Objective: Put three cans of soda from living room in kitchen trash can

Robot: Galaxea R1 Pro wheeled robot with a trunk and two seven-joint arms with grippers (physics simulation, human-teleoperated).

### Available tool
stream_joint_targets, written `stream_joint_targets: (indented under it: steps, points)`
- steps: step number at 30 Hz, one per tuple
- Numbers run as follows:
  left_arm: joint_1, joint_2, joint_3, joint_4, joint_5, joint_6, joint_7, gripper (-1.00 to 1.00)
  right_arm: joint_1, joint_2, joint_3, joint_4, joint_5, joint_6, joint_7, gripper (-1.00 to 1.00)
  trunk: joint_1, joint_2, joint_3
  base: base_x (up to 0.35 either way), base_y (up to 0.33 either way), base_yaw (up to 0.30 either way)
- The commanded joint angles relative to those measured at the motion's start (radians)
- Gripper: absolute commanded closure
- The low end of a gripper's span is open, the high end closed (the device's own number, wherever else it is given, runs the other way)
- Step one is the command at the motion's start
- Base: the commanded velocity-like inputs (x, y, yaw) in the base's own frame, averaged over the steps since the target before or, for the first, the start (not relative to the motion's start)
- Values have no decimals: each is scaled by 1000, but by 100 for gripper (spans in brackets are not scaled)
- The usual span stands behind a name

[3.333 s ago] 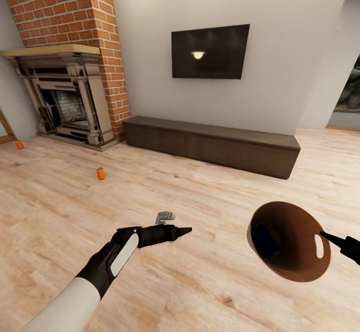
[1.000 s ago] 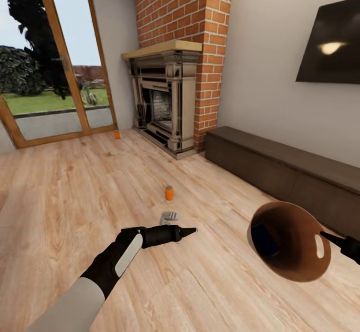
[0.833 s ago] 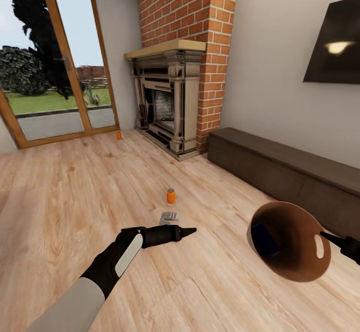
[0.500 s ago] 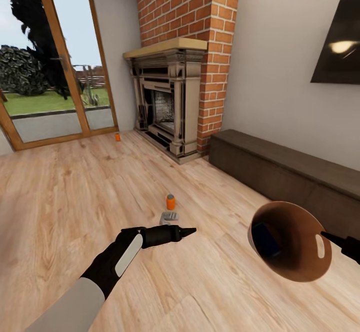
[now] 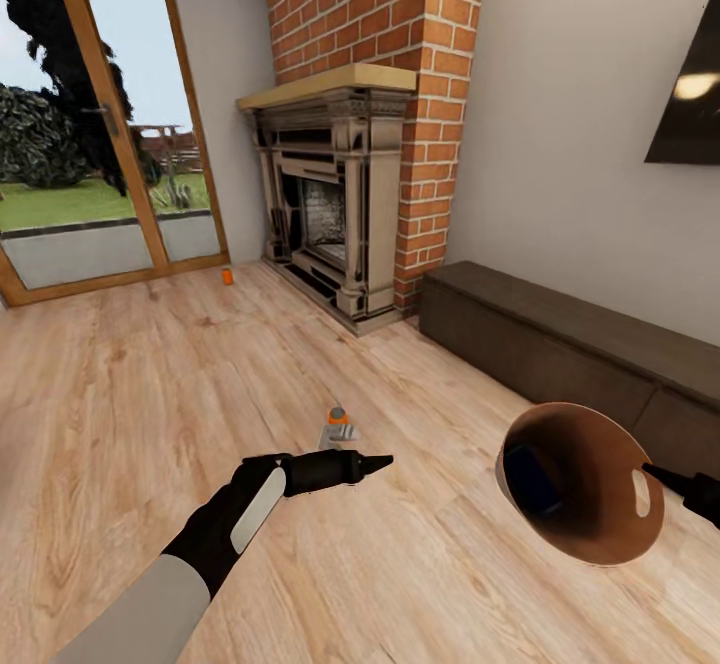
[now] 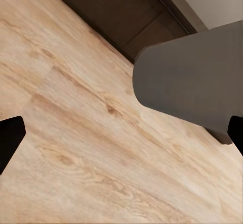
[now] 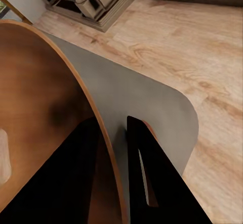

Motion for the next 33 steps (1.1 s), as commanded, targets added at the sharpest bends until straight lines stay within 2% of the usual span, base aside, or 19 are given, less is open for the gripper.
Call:
stream_joint_targets:
  steps: [1,33]
  points:
    - [0,0,0,0,0,0,0,-100,0,0,0,-1,-22,14,2,100,0,0,-1,336,0,-2]
    - [1,0,0,0,-1,0,0,-100,0,1,0,-1,-22,14,2,100,0,0,-4,336,0,0]
